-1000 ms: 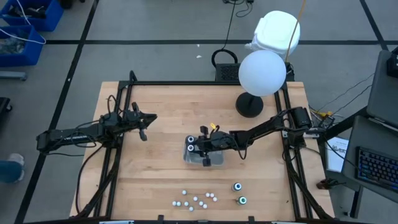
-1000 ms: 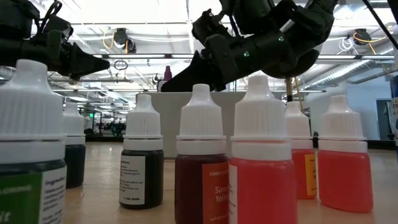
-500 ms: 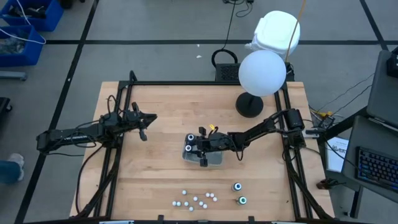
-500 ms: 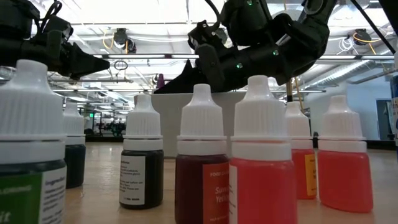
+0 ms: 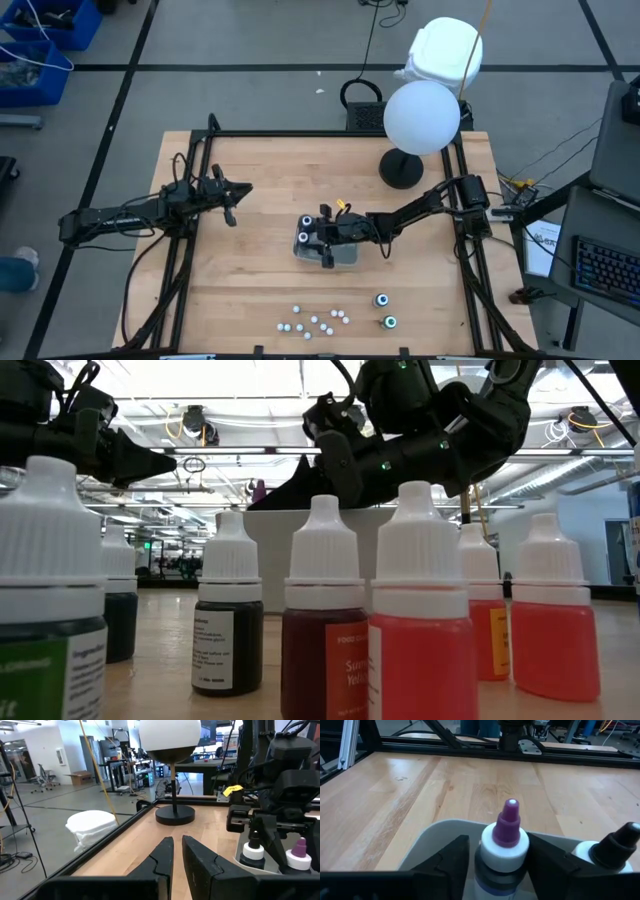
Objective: Pick & Place food coloring
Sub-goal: Put the large purple food coloring bottle into the gray bin, then adjust the gray bin
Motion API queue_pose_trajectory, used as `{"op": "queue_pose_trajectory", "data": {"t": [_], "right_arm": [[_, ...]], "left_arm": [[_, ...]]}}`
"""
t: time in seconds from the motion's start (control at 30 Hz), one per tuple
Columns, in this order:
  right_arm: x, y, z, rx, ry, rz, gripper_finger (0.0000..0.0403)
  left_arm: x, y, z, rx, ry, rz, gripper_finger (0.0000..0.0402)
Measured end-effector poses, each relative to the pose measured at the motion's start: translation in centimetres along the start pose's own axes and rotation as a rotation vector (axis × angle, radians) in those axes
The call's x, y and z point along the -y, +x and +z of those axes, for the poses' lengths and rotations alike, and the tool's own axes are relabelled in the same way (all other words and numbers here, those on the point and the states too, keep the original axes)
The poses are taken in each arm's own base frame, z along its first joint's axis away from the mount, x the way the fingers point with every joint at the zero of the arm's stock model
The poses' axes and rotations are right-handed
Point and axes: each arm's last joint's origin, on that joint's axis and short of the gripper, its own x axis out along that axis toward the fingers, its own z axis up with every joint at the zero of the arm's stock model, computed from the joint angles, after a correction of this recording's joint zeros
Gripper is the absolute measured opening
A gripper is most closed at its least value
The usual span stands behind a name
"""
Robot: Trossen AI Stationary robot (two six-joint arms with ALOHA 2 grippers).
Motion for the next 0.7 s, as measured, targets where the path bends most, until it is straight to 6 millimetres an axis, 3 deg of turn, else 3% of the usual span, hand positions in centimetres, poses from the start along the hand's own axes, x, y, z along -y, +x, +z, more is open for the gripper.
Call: {"op": "queue_pose_trajectory", "data": {"t": [0.33, 0.7], "right_arm": [[0.0, -0.5, 0.7, -0.009, 0.002, -0.002, 0.0224], [-0.6, -3.9, 4.7, -0.062, -0.077, 0.02, 0.0222]], "left_arm": [[0.0, 0.0, 0.0, 0.0, -0.002, -0.002, 0.0047], [0.0, 0.0, -0.1, -0.007, -0.003, -0.006, 0.0047]]}}
